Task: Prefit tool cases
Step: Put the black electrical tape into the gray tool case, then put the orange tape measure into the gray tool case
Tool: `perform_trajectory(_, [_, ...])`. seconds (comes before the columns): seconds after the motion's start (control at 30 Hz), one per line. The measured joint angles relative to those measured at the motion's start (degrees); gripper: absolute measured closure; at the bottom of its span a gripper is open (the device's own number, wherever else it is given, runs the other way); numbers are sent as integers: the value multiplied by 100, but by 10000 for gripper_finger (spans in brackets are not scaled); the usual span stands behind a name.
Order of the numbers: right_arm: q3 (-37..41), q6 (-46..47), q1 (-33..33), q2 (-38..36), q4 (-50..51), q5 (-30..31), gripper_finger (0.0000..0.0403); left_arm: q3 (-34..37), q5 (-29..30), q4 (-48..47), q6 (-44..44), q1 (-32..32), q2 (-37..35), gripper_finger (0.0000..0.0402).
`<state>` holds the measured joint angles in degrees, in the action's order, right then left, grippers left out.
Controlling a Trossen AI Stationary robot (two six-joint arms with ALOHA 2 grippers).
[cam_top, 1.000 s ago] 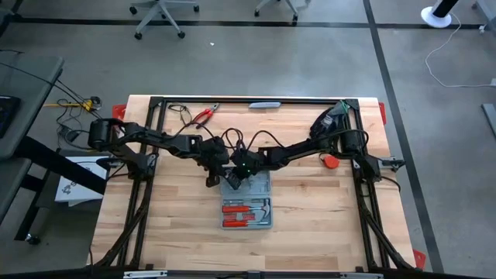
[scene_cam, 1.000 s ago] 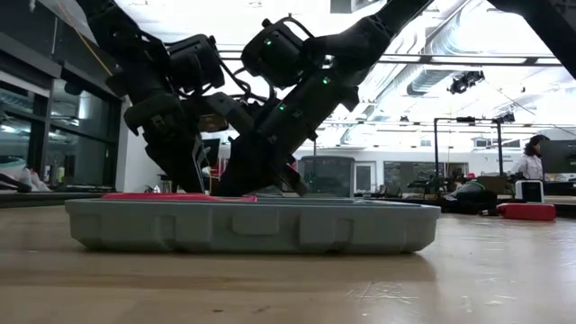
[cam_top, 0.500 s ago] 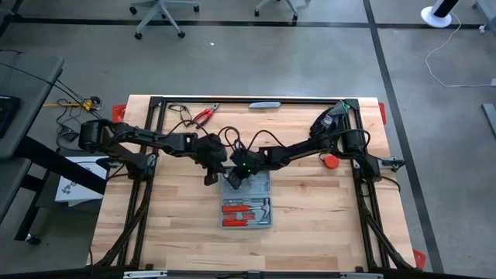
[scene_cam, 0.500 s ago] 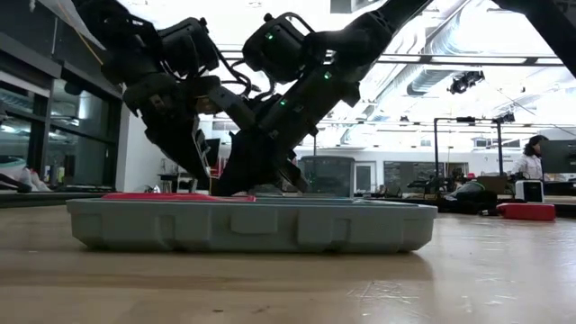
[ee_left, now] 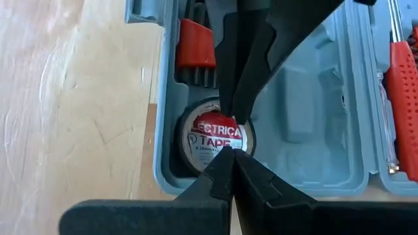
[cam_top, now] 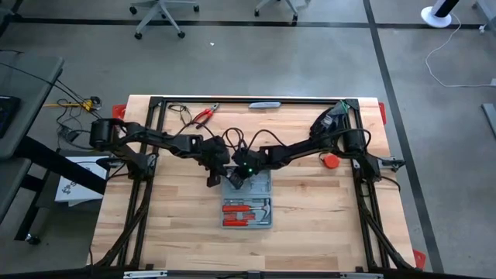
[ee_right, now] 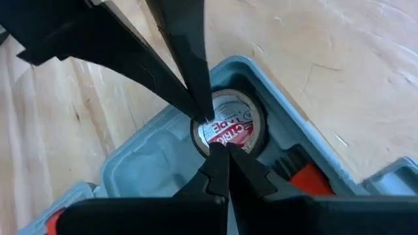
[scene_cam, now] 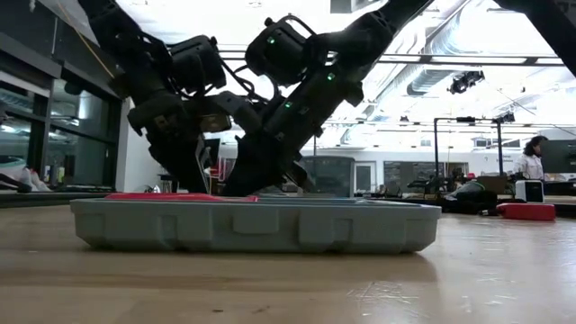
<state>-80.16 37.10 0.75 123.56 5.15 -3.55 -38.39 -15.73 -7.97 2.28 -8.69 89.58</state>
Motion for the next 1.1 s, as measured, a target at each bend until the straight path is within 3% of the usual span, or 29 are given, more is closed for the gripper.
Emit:
perform_trajectory(0.27, [8,-398,0,-731,306,292,403,24,158,-203,284,-14,-1006,401])
perform_trajectory(0.4, [9,-757,16,-1219,1008,539,403,24,170,-185,429,-69,-1588,401])
perform_trajectory(0.63, [7,-1117,52,-2159,3296,853,403,20,459,-167,647,-214,-2345,401])
perform_trajectory(0.87, [85,-959,-64,-2705,5585,1557,403,20,601,-168,656,-258,-2378,401])
perform_trajectory(0.97, [466,-651,-156,-2946,5673,1816,403,20,662,-168,662,-256,-2241,401])
perform_trajectory(1.1, [1389,70,-278,-3215,4846,1694,402,20,732,-195,378,-249,-1916,401])
